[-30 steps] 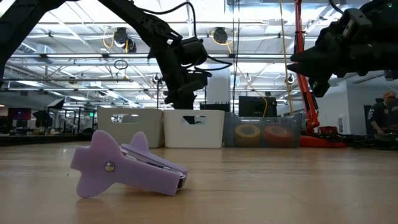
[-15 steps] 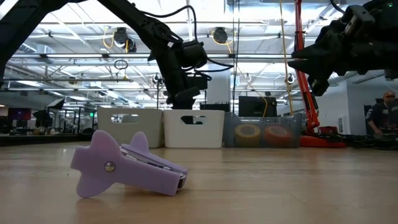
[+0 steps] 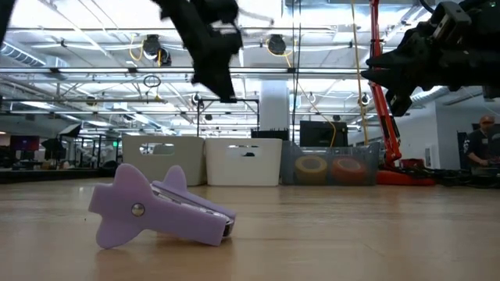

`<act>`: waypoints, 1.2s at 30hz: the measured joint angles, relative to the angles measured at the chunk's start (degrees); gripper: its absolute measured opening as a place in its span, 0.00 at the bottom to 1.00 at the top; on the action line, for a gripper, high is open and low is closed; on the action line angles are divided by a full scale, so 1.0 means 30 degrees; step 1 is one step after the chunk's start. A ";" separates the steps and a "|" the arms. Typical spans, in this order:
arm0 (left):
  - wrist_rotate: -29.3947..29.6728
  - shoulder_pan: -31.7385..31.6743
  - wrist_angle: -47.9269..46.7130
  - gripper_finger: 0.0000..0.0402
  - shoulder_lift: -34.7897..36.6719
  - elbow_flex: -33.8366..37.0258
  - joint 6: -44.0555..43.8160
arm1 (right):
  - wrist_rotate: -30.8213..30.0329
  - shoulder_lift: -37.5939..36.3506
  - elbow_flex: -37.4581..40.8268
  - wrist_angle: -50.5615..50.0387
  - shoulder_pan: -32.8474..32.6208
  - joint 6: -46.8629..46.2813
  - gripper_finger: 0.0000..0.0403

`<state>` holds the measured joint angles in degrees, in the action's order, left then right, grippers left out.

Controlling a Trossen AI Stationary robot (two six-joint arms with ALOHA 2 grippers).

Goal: Pick and place Stapler, Stapler remover, tape
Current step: Put the pink staple remover into the white bin

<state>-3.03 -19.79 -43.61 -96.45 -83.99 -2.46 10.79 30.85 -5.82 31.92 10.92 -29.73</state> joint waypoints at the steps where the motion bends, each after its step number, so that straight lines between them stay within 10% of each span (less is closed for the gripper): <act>1: -0.0007 0.0491 -0.0619 0.32 0.0664 -0.0007 -0.0221 | 0.0000 0.0000 0.0000 -0.0007 0.0000 0.0059 0.24; 12: 0.0418 0.7882 -0.2382 0.32 0.3013 -0.0007 0.0657 | 0.0000 0.0000 0.0000 -0.0066 0.0000 0.0137 0.24; 36: -0.0120 1.5183 0.2648 0.32 -0.4807 0.0015 -0.0239 | 0.0007 -0.0022 0.0000 -0.0871 -0.0011 -0.0351 0.24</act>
<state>-3.39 25.76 -35.67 -110.87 -83.94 -3.18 10.81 30.79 -5.82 29.31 10.88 -30.79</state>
